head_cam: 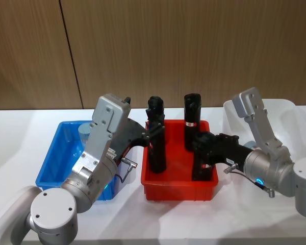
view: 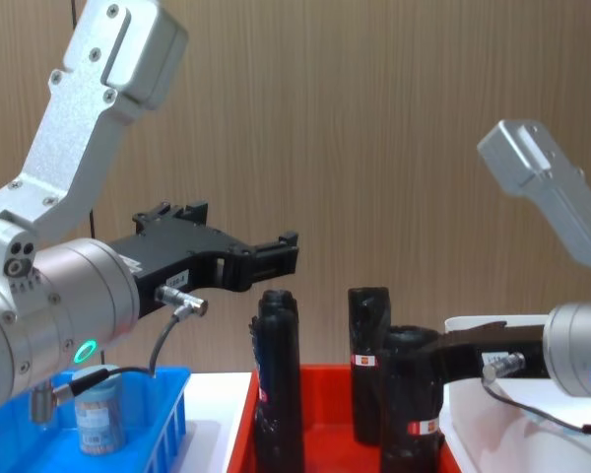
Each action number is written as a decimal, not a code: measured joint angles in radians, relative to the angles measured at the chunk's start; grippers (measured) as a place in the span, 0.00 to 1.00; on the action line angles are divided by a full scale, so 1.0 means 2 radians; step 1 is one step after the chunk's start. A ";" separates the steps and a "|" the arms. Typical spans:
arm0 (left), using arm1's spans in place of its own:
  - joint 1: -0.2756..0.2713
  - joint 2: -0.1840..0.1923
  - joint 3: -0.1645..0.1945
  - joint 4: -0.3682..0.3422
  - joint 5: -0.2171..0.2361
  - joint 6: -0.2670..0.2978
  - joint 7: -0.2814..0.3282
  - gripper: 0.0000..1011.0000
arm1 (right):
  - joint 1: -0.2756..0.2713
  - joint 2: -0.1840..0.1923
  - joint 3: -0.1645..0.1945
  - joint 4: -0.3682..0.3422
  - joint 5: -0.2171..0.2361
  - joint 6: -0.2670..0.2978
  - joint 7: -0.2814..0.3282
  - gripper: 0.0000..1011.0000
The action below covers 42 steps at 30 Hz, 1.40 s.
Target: Pick the cotton swabs from the blue box and place them into the white box.
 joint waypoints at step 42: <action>0.000 0.000 0.000 0.000 0.000 0.000 0.000 0.99 | 0.001 0.049 0.063 -0.122 0.059 -0.016 -0.057 0.36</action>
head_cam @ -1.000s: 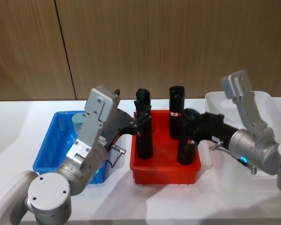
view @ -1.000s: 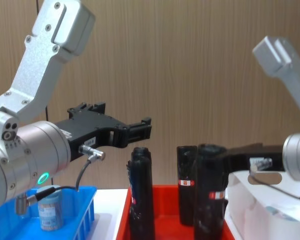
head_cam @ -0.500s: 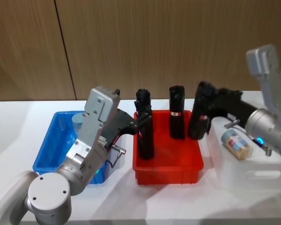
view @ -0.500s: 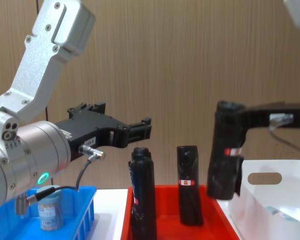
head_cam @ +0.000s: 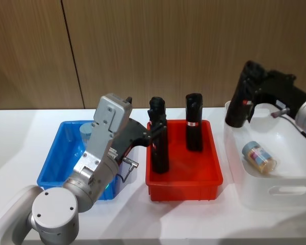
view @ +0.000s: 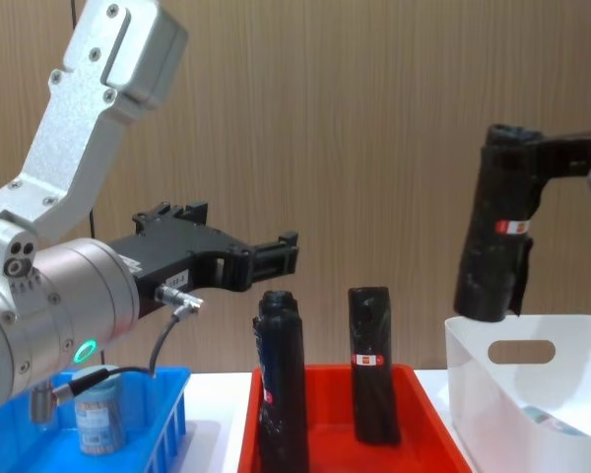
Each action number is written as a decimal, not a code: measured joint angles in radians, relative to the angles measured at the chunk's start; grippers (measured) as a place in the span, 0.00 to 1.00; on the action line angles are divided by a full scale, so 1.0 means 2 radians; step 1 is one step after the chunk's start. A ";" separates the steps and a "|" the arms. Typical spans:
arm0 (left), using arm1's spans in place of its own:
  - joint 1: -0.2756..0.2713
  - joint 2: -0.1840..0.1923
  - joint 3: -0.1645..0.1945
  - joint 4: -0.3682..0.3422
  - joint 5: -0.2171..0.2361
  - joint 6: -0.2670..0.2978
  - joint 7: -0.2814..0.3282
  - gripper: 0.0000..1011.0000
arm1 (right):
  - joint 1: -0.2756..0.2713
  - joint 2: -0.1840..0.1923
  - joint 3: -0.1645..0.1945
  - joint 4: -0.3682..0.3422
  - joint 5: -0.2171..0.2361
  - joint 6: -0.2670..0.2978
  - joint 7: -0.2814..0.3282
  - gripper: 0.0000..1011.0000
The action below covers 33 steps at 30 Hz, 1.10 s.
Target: Pick the cotton swabs from the blue box and place them into the white box.
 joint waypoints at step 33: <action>0.000 0.000 0.000 0.000 0.000 0.000 0.000 0.99 | -0.011 0.018 0.013 0.066 -0.018 -0.036 -0.017 0.40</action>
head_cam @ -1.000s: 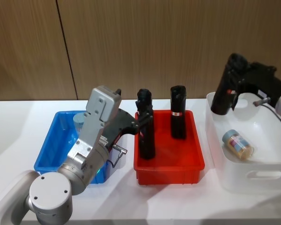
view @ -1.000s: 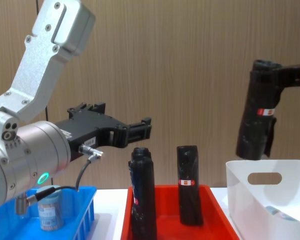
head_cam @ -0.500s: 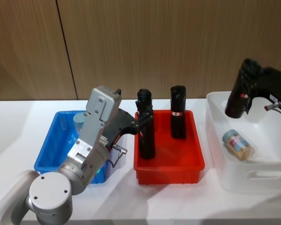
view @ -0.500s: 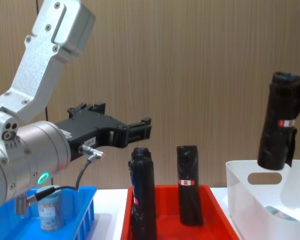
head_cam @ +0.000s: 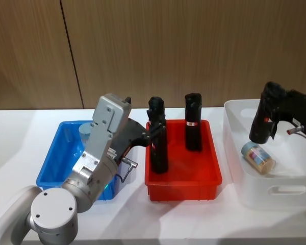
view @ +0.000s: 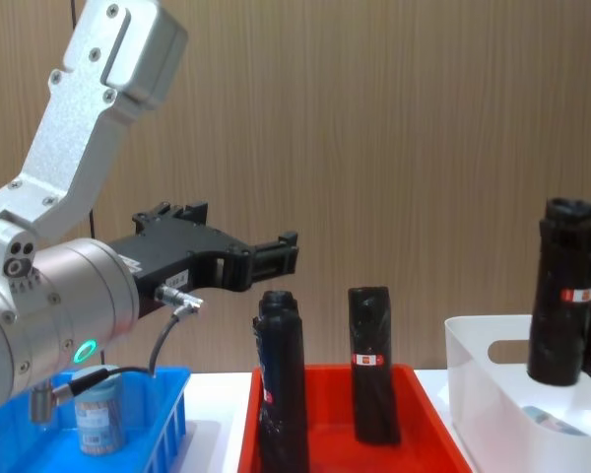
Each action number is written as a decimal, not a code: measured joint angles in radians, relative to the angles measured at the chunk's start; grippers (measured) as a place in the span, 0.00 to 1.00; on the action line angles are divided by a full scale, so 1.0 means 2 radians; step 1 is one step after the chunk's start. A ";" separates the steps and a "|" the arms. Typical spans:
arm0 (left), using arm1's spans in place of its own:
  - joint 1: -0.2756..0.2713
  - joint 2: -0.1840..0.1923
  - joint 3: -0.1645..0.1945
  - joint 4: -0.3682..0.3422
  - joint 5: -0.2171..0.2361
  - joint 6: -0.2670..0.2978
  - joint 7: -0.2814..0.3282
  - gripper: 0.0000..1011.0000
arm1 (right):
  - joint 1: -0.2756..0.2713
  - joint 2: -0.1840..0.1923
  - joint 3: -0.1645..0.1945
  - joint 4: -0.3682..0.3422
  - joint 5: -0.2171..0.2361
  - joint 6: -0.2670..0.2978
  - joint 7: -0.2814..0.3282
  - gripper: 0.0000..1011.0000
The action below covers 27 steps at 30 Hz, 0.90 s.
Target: Pick the cotton swabs from the blue box and place them into the white box.
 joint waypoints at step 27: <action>0.000 0.000 0.000 0.000 0.000 0.000 0.000 0.99 | -0.006 0.002 0.003 0.013 0.001 -0.014 -0.004 0.99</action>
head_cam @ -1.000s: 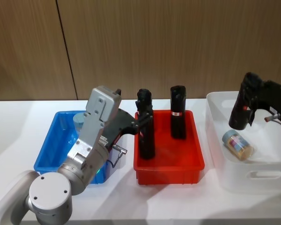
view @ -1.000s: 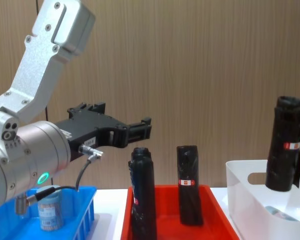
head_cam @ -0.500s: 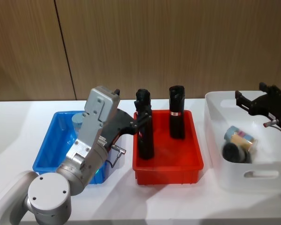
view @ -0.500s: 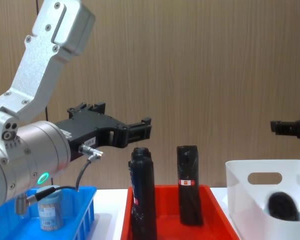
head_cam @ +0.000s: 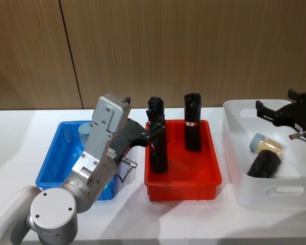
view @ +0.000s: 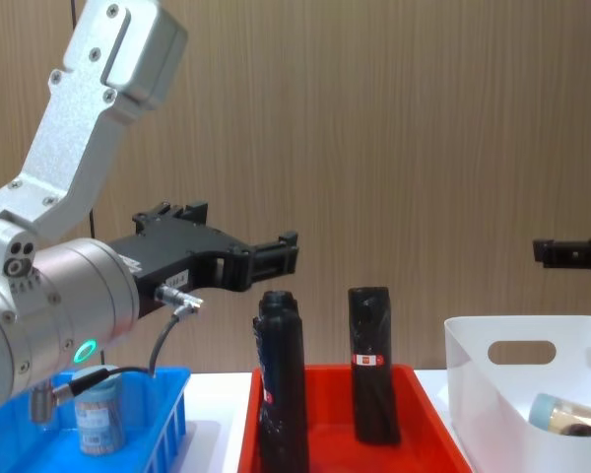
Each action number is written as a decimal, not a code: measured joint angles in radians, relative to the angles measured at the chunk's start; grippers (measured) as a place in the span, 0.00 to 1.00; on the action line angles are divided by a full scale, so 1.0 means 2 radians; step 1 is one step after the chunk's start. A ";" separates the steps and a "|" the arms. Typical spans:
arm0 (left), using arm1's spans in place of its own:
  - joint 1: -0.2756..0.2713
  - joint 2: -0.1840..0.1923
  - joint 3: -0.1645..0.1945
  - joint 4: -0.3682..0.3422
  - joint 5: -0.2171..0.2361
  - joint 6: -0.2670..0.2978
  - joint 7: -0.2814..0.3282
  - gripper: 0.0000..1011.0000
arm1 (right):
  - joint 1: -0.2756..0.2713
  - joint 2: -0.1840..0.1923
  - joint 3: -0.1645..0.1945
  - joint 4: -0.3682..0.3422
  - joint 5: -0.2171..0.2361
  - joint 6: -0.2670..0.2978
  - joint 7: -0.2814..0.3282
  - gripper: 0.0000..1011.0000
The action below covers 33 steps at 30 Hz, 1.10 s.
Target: Pick the cotton swabs from the blue box and place them into the white box.
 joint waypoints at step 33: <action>0.000 0.000 0.000 0.000 0.000 0.000 0.000 0.99 | -0.099 0.006 -0.015 -0.089 0.024 -0.065 -0.046 0.99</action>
